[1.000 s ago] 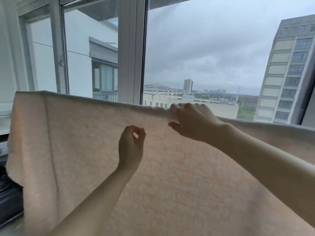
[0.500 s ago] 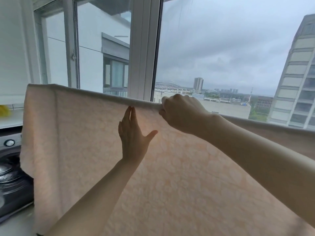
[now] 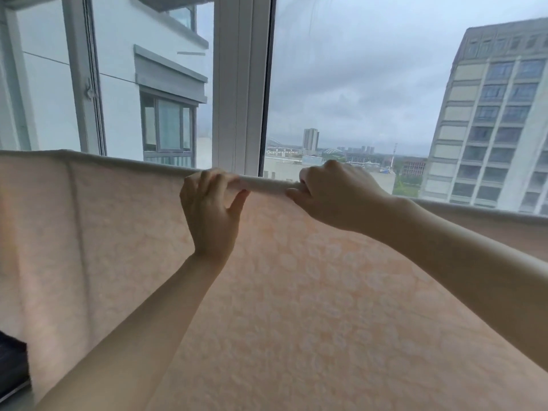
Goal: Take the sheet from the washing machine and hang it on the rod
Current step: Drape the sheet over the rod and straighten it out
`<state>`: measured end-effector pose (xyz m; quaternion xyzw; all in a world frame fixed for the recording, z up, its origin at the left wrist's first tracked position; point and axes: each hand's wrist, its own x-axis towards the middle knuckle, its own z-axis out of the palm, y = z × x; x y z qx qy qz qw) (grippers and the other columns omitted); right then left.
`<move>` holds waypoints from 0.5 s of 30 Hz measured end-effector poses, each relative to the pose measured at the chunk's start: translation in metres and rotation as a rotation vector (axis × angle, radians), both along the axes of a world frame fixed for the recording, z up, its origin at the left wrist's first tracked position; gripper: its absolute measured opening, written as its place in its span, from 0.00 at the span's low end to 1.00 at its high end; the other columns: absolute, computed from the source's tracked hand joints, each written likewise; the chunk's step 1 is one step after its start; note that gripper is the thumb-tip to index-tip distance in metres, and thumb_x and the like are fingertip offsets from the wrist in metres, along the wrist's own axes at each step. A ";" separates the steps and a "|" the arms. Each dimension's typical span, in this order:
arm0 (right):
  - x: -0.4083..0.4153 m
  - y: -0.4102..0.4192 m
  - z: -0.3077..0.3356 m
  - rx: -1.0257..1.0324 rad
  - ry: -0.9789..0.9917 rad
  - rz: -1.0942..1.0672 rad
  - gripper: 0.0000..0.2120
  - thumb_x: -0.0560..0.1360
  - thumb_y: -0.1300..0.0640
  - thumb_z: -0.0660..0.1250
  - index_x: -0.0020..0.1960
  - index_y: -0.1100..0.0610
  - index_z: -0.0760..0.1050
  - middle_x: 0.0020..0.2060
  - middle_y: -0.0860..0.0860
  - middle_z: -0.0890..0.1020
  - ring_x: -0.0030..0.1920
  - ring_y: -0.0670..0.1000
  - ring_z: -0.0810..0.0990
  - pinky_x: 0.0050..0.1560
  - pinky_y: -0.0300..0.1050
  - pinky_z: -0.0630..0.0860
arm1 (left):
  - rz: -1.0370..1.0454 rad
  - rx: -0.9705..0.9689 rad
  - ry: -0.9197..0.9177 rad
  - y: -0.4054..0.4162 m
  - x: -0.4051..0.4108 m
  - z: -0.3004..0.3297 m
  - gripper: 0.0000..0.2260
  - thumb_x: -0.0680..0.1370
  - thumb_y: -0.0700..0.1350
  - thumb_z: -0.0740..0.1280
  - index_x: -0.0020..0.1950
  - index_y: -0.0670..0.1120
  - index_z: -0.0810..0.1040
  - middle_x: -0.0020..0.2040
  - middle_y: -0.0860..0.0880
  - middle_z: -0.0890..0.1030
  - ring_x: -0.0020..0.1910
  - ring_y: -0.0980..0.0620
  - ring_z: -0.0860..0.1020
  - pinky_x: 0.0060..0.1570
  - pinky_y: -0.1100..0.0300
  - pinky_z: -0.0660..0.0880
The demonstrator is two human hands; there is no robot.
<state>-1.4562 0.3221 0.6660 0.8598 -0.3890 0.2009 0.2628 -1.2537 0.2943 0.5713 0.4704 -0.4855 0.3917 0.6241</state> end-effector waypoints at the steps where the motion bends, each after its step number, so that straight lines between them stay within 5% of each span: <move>1: 0.005 0.000 0.000 -0.008 0.003 -0.015 0.18 0.80 0.42 0.54 0.41 0.54 0.67 0.33 0.50 0.71 0.35 0.54 0.74 0.34 0.45 0.69 | 0.008 0.013 -0.091 0.001 0.007 0.002 0.12 0.73 0.51 0.73 0.50 0.44 0.82 0.44 0.48 0.81 0.47 0.47 0.74 0.50 0.55 0.68; 5: 0.022 -0.005 0.002 -0.047 -0.005 -0.046 0.16 0.80 0.43 0.56 0.42 0.54 0.70 0.36 0.51 0.74 0.36 0.54 0.74 0.36 0.46 0.69 | -0.049 0.012 -0.269 0.003 0.024 0.015 0.11 0.76 0.50 0.70 0.44 0.43 0.85 0.36 0.50 0.80 0.42 0.47 0.74 0.51 0.52 0.69; 9: 0.045 -0.010 0.000 0.029 -0.042 0.051 0.13 0.77 0.45 0.62 0.51 0.54 0.74 0.40 0.51 0.79 0.35 0.52 0.77 0.33 0.45 0.73 | -0.098 0.020 -0.279 0.007 0.033 0.002 0.08 0.76 0.47 0.70 0.44 0.43 0.83 0.38 0.48 0.81 0.44 0.50 0.75 0.59 0.50 0.71; 12: 0.066 -0.010 -0.007 0.061 0.068 0.071 0.19 0.76 0.43 0.65 0.59 0.55 0.69 0.45 0.51 0.78 0.41 0.53 0.79 0.40 0.49 0.77 | -0.116 0.082 -0.337 0.007 0.035 -0.033 0.05 0.75 0.45 0.72 0.43 0.43 0.84 0.39 0.47 0.82 0.44 0.50 0.79 0.62 0.48 0.72; 15: 0.087 -0.016 -0.004 0.040 0.083 0.038 0.16 0.77 0.45 0.65 0.55 0.57 0.69 0.44 0.53 0.78 0.40 0.55 0.78 0.39 0.49 0.76 | -0.181 0.124 -0.376 0.005 0.047 -0.030 0.06 0.74 0.47 0.72 0.43 0.44 0.84 0.40 0.49 0.84 0.44 0.50 0.80 0.61 0.49 0.72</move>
